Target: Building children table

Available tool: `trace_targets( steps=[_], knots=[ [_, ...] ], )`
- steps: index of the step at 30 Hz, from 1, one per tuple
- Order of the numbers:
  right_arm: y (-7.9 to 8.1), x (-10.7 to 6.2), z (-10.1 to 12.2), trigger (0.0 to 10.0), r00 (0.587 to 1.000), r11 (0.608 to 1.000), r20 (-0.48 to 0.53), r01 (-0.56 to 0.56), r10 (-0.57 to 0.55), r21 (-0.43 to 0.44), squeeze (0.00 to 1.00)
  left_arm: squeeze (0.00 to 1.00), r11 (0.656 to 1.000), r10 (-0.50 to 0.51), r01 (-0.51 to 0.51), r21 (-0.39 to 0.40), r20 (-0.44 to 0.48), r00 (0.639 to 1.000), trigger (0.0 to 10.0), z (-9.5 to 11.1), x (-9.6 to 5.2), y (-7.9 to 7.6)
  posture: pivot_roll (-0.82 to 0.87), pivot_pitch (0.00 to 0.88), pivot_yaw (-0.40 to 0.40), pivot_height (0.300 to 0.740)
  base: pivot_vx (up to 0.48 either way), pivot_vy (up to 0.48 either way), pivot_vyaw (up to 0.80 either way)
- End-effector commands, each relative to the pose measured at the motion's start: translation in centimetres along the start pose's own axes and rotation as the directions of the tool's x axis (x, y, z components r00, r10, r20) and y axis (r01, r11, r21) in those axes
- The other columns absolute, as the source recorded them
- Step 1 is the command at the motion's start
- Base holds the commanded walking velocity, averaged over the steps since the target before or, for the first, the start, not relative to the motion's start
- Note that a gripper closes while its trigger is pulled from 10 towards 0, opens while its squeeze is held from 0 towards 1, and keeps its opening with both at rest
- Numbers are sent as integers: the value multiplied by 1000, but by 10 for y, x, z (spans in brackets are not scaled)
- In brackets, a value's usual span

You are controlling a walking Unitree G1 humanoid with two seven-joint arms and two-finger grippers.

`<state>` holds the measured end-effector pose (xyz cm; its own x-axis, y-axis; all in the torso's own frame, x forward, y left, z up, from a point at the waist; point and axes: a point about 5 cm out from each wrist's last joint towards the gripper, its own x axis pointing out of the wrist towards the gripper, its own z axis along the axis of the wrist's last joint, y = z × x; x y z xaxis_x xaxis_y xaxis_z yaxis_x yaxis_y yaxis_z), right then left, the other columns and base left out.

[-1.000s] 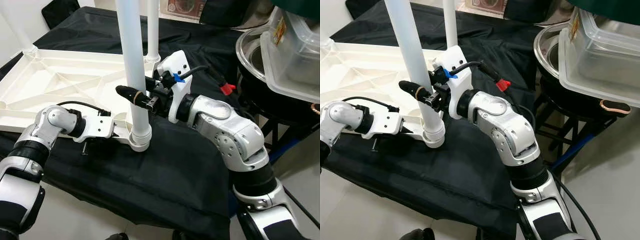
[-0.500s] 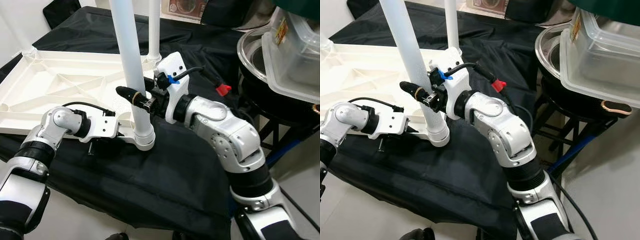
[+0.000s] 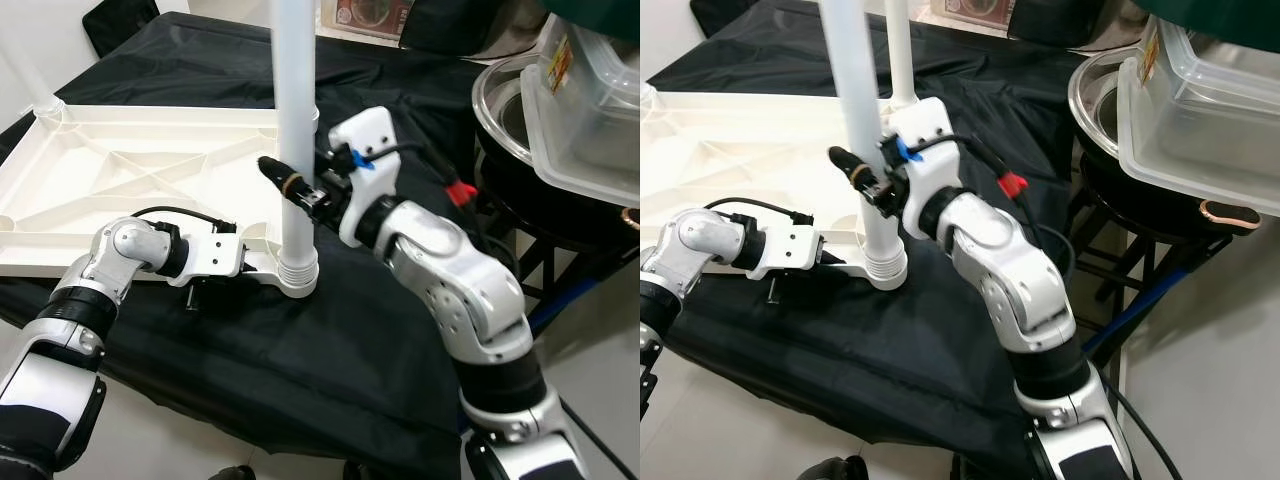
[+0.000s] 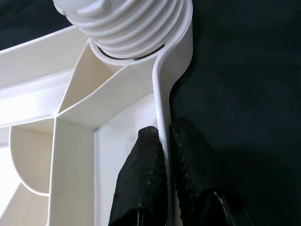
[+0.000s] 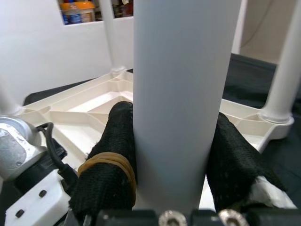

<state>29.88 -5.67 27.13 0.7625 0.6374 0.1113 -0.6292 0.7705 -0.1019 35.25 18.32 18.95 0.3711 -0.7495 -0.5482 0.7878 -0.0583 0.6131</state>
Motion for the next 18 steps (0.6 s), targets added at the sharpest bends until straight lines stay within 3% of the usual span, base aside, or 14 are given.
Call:
trace_targets(
  steps=[1,10,18],
  knots=[
    [-35,-18,-36,10000,948,968,-194,241,-251,-72,0,0,1000,13,-13,-26,-7,1000,10000,-8,-5,-8,-138,226,-55,740,0,0,0],
    [-34,-30,-48,10000,897,932,-267,311,-352,-185,0,0,999,21,-21,-30,3,1000,10000,-6,-1,-7,-139,221,-51,740,0,0,0],
    [-19,-27,-48,10000,911,950,-289,247,-295,-192,0,0,999,25,-25,-25,5,1000,10000,-5,0,-7,-138,213,-50,740,0,0,0]
  ],
)
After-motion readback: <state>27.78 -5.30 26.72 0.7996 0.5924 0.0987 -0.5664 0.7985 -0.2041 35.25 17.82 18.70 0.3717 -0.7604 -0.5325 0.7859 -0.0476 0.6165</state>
